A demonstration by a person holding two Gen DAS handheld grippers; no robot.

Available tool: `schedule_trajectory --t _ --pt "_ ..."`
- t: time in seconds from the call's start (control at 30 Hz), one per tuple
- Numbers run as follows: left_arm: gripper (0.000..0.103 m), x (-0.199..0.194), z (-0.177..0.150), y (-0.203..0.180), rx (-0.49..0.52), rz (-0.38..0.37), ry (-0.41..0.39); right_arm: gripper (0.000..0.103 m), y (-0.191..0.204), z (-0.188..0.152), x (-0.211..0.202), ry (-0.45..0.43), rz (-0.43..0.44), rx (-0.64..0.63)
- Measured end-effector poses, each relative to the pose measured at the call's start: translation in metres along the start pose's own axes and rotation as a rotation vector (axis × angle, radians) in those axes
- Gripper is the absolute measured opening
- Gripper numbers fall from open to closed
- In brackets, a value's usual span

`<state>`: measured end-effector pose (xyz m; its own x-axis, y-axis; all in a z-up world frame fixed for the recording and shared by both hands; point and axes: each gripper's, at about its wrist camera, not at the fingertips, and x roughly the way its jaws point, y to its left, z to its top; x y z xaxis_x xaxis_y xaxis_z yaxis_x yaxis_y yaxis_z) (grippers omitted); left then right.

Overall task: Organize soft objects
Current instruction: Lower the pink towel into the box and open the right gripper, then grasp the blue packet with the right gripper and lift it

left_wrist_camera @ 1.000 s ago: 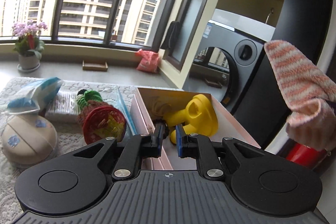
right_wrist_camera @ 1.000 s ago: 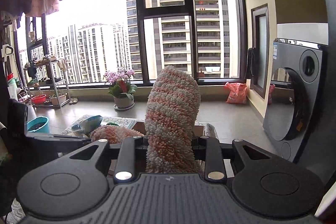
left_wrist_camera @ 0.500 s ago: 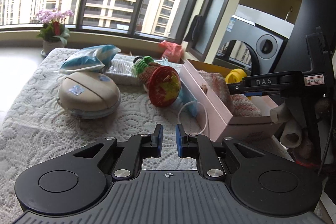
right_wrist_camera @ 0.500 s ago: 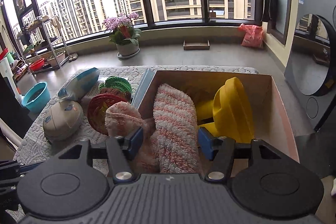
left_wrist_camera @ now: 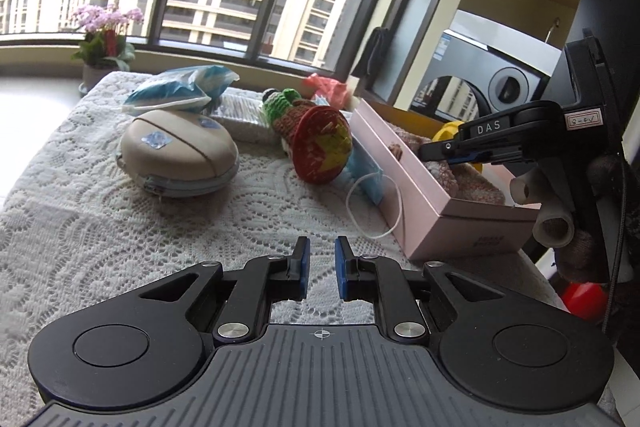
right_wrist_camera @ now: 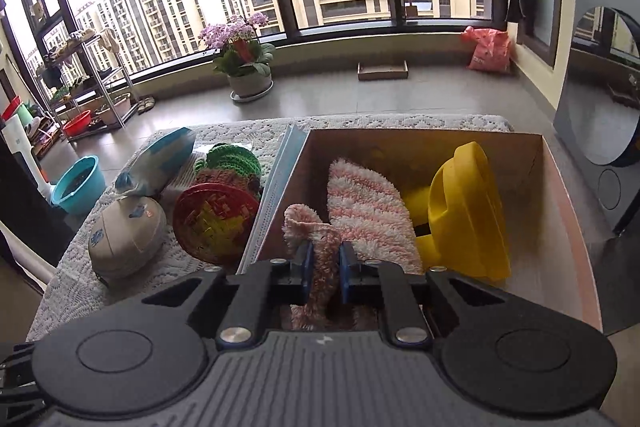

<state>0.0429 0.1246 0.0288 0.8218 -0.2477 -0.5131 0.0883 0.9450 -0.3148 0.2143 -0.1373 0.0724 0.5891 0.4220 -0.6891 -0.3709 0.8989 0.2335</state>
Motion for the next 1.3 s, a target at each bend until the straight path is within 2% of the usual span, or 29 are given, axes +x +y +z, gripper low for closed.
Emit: schedule_trajectory --t 0.13,0.3,0.37,0.43,0.47,0.53,0.63,0.77,0.87,0.93,1.07,1.13,1.2,1.3 --pt "0.015 0.002 -0.002 0.003 -0.018 0.005 0.004 0.011 -0.012 -0.008 0.034 0.150 0.100 0.111" --pt "0.015 0.004 -0.005 0.000 0.007 0.023 0.029 0.012 -0.006 -0.008 0.033 0.142 0.089 0.051" --pt "0.015 0.003 -0.005 0.002 0.012 0.046 0.024 0.019 -0.002 -0.009 0.020 0.132 0.084 0.000" --pt "0.015 0.001 -0.004 0.008 -0.001 0.076 0.011 0.034 0.000 -0.011 0.003 0.094 0.074 -0.034" --pt "0.015 0.000 -0.002 0.011 -0.012 0.090 0.004 0.037 0.002 -0.011 -0.006 0.068 0.062 -0.057" --pt "0.015 -0.002 0.002 0.018 -0.027 0.120 -0.012 0.053 0.011 -0.012 -0.025 0.010 0.040 -0.116" --pt "0.015 -0.006 0.008 0.030 -0.052 0.181 -0.044 0.070 0.030 -0.013 -0.047 -0.064 0.025 -0.200" --pt "0.015 -0.012 0.014 0.056 -0.123 0.239 -0.112 0.079 0.062 -0.006 -0.051 -0.084 0.082 -0.250" --pt "0.015 -0.016 0.011 0.079 -0.186 0.273 -0.152 0.083 0.089 0.016 -0.034 -0.055 0.136 -0.212" --pt "0.015 -0.021 0.006 0.091 -0.225 0.296 -0.189 0.093 0.115 0.034 -0.016 -0.038 0.151 -0.203" --pt "0.015 -0.029 0.002 0.101 -0.260 0.308 -0.239 0.095 0.184 0.066 0.045 0.028 0.153 -0.224" --pt "0.015 -0.032 0.002 0.102 -0.263 0.290 -0.259 0.095 0.217 0.074 0.076 0.029 0.087 -0.258" --pt "0.015 -0.036 0.002 0.101 -0.255 0.288 -0.273 0.095 0.247 0.079 0.113 0.024 -0.018 -0.286" --pt "0.015 -0.040 0.002 0.105 -0.273 0.292 -0.286 0.095 0.270 0.083 0.159 0.044 -0.159 -0.335"
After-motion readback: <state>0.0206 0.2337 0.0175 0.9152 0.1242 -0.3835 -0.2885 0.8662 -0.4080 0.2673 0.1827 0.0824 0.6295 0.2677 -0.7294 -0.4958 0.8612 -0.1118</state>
